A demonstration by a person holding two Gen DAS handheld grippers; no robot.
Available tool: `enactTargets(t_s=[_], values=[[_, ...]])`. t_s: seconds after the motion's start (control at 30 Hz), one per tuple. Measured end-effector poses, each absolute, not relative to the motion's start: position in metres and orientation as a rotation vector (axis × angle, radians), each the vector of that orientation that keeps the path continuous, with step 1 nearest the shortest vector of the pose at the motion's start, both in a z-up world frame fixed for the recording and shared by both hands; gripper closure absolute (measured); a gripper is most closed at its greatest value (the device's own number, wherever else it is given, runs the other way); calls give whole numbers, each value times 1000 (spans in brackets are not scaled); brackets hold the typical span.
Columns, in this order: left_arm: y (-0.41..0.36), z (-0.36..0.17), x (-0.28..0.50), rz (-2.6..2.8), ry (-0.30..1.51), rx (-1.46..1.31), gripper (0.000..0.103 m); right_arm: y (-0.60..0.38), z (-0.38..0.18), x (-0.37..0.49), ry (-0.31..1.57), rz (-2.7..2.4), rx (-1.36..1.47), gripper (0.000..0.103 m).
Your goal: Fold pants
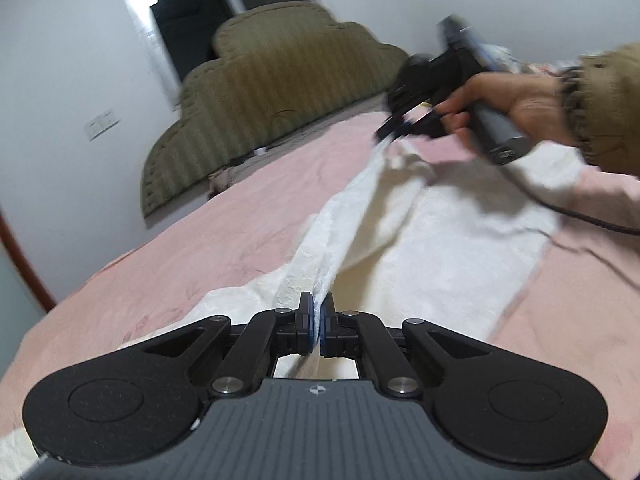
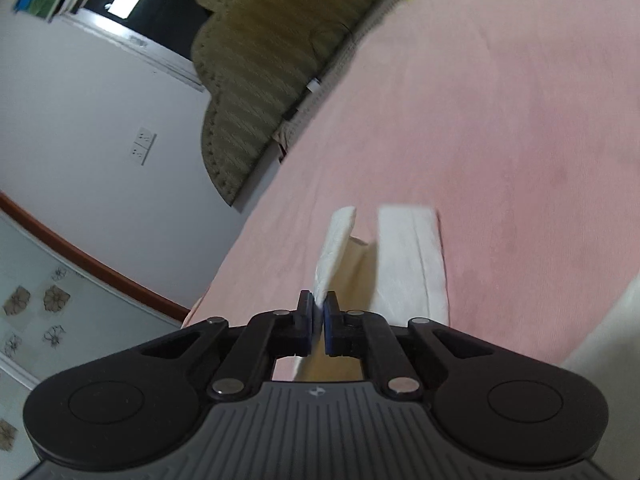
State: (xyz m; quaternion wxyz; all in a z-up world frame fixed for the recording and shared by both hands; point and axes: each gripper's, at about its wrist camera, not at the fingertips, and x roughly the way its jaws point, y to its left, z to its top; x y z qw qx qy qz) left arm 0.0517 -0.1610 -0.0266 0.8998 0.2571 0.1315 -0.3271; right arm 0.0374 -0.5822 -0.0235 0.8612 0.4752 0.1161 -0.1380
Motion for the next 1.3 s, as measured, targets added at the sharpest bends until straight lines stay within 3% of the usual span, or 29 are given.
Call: enactTargets(t_s=[0.13, 0.23, 0.57, 1.3], values=[[-155, -12, 61, -636, 266, 377, 98, -575, 33, 9, 96, -241, 773, 97], [-150, -13, 52, -688, 249, 412, 98, -556, 58, -28, 25, -230, 584, 98], [-151, -49, 11, -862, 247, 643, 96, -565, -32, -144, 221, -442, 840, 97], [-157, -64, -3, -847, 219, 767, 96, -563, -62, -210, 270, -443, 967, 97]])
